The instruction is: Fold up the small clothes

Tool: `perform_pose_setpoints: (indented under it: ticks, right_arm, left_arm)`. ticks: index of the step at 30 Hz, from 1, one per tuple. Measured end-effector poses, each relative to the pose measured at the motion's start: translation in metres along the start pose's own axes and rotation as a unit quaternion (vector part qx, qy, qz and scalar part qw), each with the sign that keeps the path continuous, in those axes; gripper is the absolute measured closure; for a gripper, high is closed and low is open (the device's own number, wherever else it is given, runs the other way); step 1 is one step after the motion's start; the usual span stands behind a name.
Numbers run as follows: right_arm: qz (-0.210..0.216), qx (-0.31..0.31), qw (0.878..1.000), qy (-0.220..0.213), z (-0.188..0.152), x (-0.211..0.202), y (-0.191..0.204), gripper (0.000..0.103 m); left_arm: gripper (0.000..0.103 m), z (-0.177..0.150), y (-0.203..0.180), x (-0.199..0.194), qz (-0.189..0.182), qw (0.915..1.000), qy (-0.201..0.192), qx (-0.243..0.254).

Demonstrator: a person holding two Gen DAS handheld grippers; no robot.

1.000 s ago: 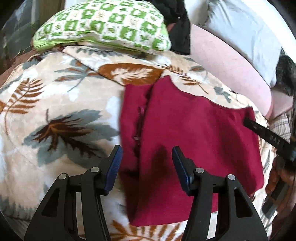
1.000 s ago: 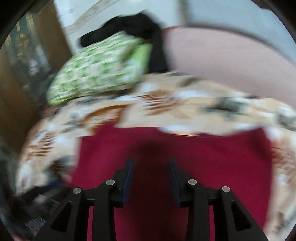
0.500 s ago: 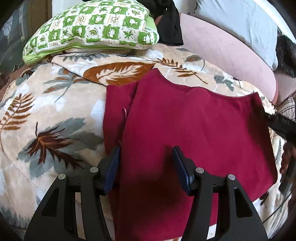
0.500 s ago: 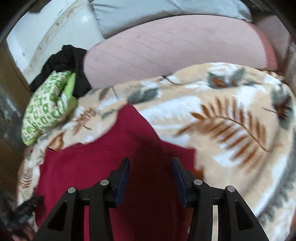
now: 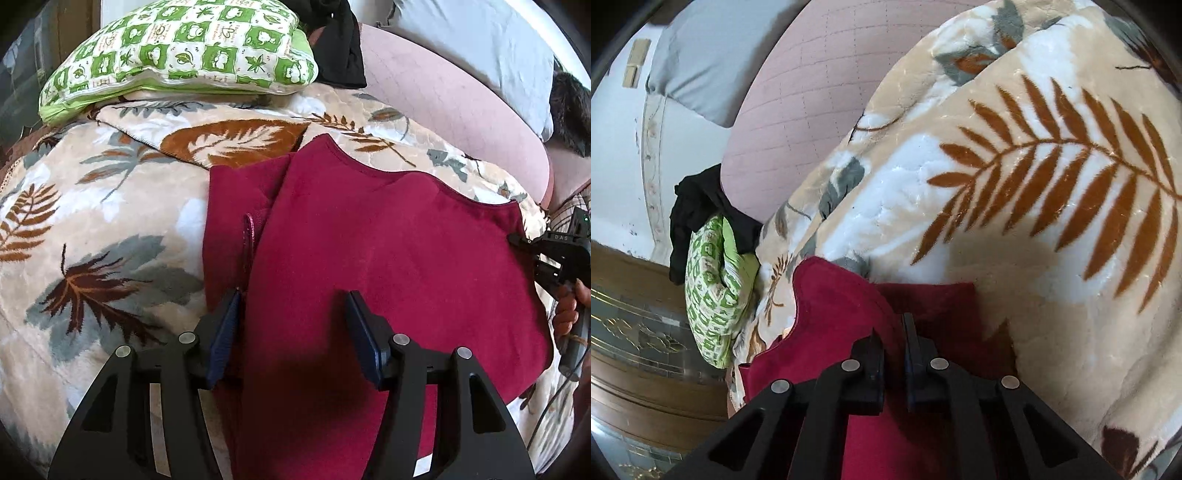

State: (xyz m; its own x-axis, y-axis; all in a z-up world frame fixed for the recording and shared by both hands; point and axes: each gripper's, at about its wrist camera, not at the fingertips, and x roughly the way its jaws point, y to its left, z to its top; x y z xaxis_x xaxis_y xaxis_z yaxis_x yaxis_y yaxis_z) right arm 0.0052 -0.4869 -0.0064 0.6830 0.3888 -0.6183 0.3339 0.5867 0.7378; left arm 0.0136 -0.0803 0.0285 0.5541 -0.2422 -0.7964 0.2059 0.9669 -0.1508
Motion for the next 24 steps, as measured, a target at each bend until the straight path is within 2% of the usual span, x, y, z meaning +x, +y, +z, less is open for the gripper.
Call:
perform_pose_setpoints:
  ticks: [2, 3, 4, 6, 8, 12, 14, 16, 20, 21, 23, 24]
  right_arm:
    - [-0.003, -0.018, 1.0, 0.003, -0.002, -0.005, 0.008, 0.094]
    - [-0.006, -0.022, 1.0, 0.003, -0.002, -0.008, 0.009, 0.086]
    - [-0.01, -0.028, 1.0, -0.001, -0.005, -0.016, 0.011, 0.069]
    - [-0.013, -0.05, 0.999, -0.001, -0.021, -0.036, 0.012, 0.055]
    - [-0.012, -0.079, 0.997, 0.016, -0.039, -0.048, 0.012, 0.055]
    - [-0.041, -0.157, 0.986, 0.033, -0.08, -0.064, 0.022, 0.055]
    - [-0.057, -0.195, 0.979, 0.032, -0.095, -0.067, 0.031, 0.057]
    - [-0.061, -0.204, 0.976, 0.038, -0.103, -0.064, 0.03, 0.075]
    - [-0.057, -0.208, 0.976, 0.035, -0.11, -0.068, 0.028, 0.087]
    - [-0.052, -0.208, 0.976, 0.035, -0.113, -0.072, 0.027, 0.094]
    - [-0.045, -0.206, 0.977, 0.038, -0.115, -0.076, 0.027, 0.097]
    - [-0.026, -0.196, 0.979, 0.044, -0.116, -0.08, 0.026, 0.097]
  left_arm:
    - [0.045, 0.0, 0.0, 0.0, 0.0, 1.0, 0.0, -0.001]
    - [0.045, -0.001, 0.0, -0.001, -0.001, 1.0, 0.0, -0.001]
    - [0.045, -0.001, 0.0, -0.002, -0.001, 1.0, 0.0, -0.002]
    - [0.045, -0.001, 0.001, -0.003, -0.001, 1.0, 0.0, -0.003]
    - [0.045, -0.001, 0.001, -0.005, -0.002, 1.0, 0.0, -0.006]
    - [0.045, -0.002, 0.002, -0.011, -0.006, 0.9999, 0.001, -0.01]
    - [0.045, -0.005, 0.003, -0.016, -0.011, 0.9999, -0.001, -0.012]
    - [0.045, -0.008, 0.005, -0.019, -0.009, 0.9999, -0.001, -0.011]
    - [0.045, -0.013, 0.007, -0.025, -0.01, 0.9999, -0.001, -0.005]
    - [0.045, -0.013, 0.007, -0.025, -0.009, 1.0, -0.001, -0.003]
    - [0.045, -0.012, 0.007, -0.024, -0.007, 1.0, -0.001, -0.003]
    - [0.045, -0.012, 0.007, -0.023, -0.007, 1.0, 0.001, -0.004]
